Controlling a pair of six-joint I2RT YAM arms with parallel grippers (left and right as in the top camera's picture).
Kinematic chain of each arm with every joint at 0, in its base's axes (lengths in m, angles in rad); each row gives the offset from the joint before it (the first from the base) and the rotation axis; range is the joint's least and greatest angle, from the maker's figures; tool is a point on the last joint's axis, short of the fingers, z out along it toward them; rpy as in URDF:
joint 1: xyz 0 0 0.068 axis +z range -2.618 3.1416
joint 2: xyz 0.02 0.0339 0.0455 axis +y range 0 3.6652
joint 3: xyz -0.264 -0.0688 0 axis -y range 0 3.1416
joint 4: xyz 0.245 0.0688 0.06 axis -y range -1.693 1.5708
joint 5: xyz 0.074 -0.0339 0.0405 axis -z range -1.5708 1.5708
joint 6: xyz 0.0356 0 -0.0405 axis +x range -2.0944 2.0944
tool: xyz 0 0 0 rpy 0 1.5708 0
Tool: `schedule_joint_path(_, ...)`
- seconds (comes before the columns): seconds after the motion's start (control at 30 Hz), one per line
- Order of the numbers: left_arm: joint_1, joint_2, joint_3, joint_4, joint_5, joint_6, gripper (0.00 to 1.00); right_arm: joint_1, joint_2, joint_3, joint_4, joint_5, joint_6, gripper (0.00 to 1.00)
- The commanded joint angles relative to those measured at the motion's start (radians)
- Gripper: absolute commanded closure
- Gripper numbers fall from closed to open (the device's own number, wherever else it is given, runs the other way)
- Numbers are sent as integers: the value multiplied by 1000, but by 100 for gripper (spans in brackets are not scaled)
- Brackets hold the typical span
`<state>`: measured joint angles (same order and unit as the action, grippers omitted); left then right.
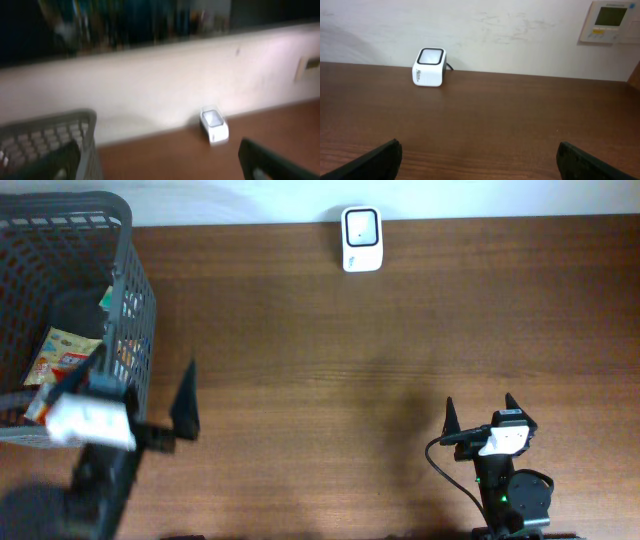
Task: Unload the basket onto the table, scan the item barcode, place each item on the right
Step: 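Reach the left gripper into the basket and grasp the yellow-white wafer bag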
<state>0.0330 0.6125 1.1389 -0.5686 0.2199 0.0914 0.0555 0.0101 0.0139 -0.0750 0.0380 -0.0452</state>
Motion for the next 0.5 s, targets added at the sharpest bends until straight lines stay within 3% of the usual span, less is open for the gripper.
schedule_joint_path(0.0, 3, 265, 301, -262, 8, 42, 1, -5, -6, -8, -3, 16, 0, 2)
schedule_joint_path(0.2, 3, 446, 516, -395, -84, 29, 1, -5, -6, -8, -3, 16, 0, 2)
schedule_joint_path(0.37, 6, 698, 876, -753, -333, -132, 1, -5, -6, -8, -3, 16, 0, 2)
schedule_joint_path(0.47, 66, 857, 1080, -907, -345, -160, 1, -5, -6, -8, -3, 16, 0, 2)
